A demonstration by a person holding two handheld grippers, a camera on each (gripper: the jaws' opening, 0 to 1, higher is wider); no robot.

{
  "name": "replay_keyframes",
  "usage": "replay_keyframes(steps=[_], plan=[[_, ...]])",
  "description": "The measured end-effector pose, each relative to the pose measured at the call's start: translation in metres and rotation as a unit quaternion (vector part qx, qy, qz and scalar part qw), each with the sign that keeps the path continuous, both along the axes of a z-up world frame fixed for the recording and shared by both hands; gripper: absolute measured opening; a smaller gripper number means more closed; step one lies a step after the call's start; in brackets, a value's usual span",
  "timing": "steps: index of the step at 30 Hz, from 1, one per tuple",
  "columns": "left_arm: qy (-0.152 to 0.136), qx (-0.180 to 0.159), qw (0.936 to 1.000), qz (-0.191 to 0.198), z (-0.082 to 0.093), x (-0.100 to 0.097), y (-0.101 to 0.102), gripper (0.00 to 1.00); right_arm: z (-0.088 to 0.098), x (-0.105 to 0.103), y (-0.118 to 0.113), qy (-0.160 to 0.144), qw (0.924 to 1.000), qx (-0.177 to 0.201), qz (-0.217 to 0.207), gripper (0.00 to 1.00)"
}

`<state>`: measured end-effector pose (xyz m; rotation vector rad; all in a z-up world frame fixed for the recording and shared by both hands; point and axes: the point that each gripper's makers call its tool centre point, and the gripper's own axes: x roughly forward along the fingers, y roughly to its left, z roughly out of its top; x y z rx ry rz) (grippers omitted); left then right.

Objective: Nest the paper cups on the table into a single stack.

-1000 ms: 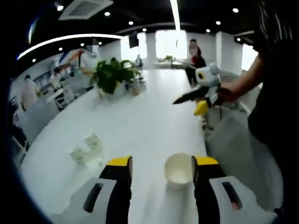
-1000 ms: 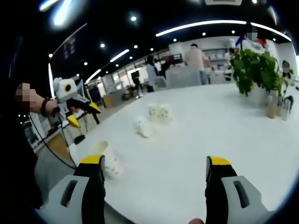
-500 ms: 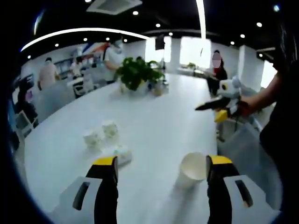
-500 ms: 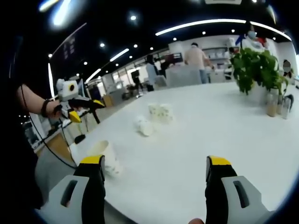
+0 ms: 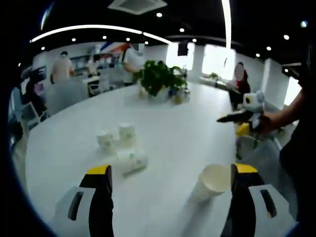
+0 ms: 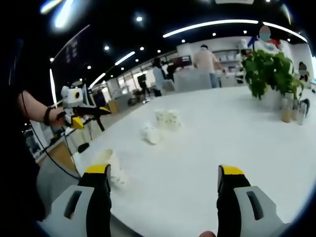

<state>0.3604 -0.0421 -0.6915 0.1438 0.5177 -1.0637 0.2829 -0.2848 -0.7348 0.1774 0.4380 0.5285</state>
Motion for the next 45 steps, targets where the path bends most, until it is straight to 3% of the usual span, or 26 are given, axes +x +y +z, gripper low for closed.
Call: replay_keyframes(steps=[3, 10, 28, 45], plan=[[0.028, 0.005, 0.9995, 0.016, -0.009, 0.003, 0.007, 1.00, 0.000, 0.001, 0.000, 0.002, 1.0000, 0.000, -0.001, 0.87], [0.023, -0.014, 0.9992, 0.028, -0.006, 0.011, 0.010, 1.00, -0.001, 0.005, -0.005, 0.002, 1.0000, 0.000, -0.006, 0.87], [0.039, -0.011, 0.9989, 0.025, -0.021, 0.029, 0.012, 0.98, -0.007, 0.009, -0.005, 0.016, 0.9998, -0.007, 0.000, 0.87], [0.058, -0.024, 0.9979, 0.016, -0.033, 0.054, -0.009, 0.99, -0.007, 0.018, -0.005, 0.017, 0.9998, -0.009, 0.011, 0.89]])
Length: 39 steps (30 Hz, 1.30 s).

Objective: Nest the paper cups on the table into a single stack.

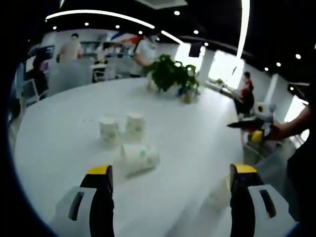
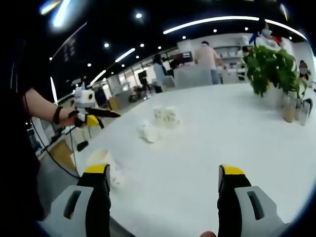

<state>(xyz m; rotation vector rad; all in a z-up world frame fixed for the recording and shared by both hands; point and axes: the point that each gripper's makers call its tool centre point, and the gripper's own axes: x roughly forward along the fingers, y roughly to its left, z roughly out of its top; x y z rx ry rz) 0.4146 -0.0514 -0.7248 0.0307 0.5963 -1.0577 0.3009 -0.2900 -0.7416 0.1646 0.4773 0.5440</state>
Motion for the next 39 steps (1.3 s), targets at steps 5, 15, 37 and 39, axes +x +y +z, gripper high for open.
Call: replay_keyframes(steps=[5, 15, 37, 39], plan=[[0.007, -0.001, 1.0000, 0.003, -0.004, 0.008, -0.002, 0.99, -0.003, 0.002, -0.006, 0.004, 1.0000, 0.001, -0.005, 0.90], [0.008, -0.001, 1.0000, 0.001, -0.010, 0.021, -0.004, 0.99, -0.013, 0.002, 0.002, 0.015, 0.9999, -0.002, 0.005, 0.91], [0.034, -0.005, 0.9992, -0.018, -0.036, 0.031, -0.021, 0.94, -0.021, 0.000, 0.005, 0.017, 0.9997, -0.013, 0.012, 1.00], [0.034, -0.003, 0.9992, -0.021, -0.039, 0.031, -0.024, 0.95, -0.023, 0.000, 0.006, 0.018, 0.9995, -0.019, 0.016, 1.00]])
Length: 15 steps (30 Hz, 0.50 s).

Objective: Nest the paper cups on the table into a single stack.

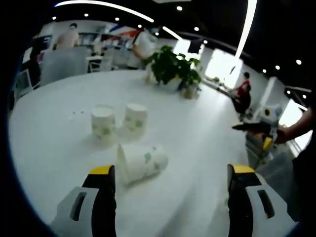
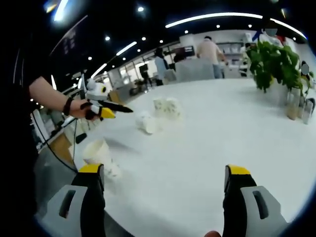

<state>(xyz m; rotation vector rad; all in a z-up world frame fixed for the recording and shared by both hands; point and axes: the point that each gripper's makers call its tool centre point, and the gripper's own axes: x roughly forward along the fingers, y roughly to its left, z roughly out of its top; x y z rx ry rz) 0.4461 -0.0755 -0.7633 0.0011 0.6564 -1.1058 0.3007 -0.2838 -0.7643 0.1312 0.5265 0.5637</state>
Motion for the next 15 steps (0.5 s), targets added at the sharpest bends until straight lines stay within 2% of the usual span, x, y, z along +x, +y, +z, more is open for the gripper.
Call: replay_keyframes(steps=[15], plan=[[0.015, -0.006, 0.9999, -0.001, -0.013, 0.010, -0.005, 0.94, -0.002, -0.004, -0.005, 0.010, 0.9999, -0.005, -0.005, 0.99]])
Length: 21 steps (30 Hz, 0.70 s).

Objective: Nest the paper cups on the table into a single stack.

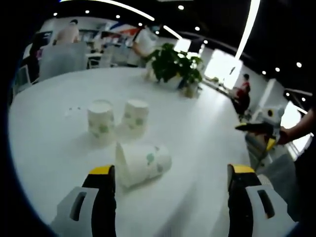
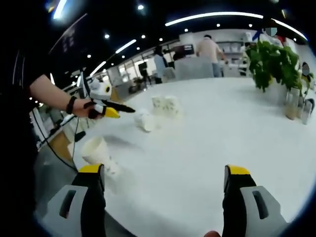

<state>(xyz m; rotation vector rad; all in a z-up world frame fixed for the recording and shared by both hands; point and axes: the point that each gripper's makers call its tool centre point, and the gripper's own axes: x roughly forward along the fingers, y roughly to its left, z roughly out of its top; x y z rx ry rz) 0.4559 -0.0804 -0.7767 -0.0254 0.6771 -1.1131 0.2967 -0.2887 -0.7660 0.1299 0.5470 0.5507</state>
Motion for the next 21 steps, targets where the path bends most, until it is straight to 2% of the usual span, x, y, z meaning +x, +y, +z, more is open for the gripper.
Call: replay_keyframes(steps=[7, 10, 15, 21], plan=[[0.010, -0.008, 0.9999, 0.000, -0.005, 0.004, -0.004, 0.93, -0.004, -0.003, -0.006, 0.007, 1.0000, -0.005, -0.004, 0.98], [0.004, -0.010, 0.9999, 0.000, -0.004, 0.004, -0.007, 0.91, -0.003, -0.004, -0.007, 0.008, 0.9999, -0.008, -0.003, 0.98], [0.022, -0.024, 0.9995, -0.001, -0.007, 0.002, -0.013, 0.89, -0.003, -0.004, -0.013, 0.010, 0.9999, -0.007, -0.012, 0.98], [0.026, -0.031, 0.9992, -0.001, -0.008, 0.002, -0.017, 0.88, -0.004, -0.005, -0.013, 0.014, 0.9998, -0.007, -0.012, 0.98]])
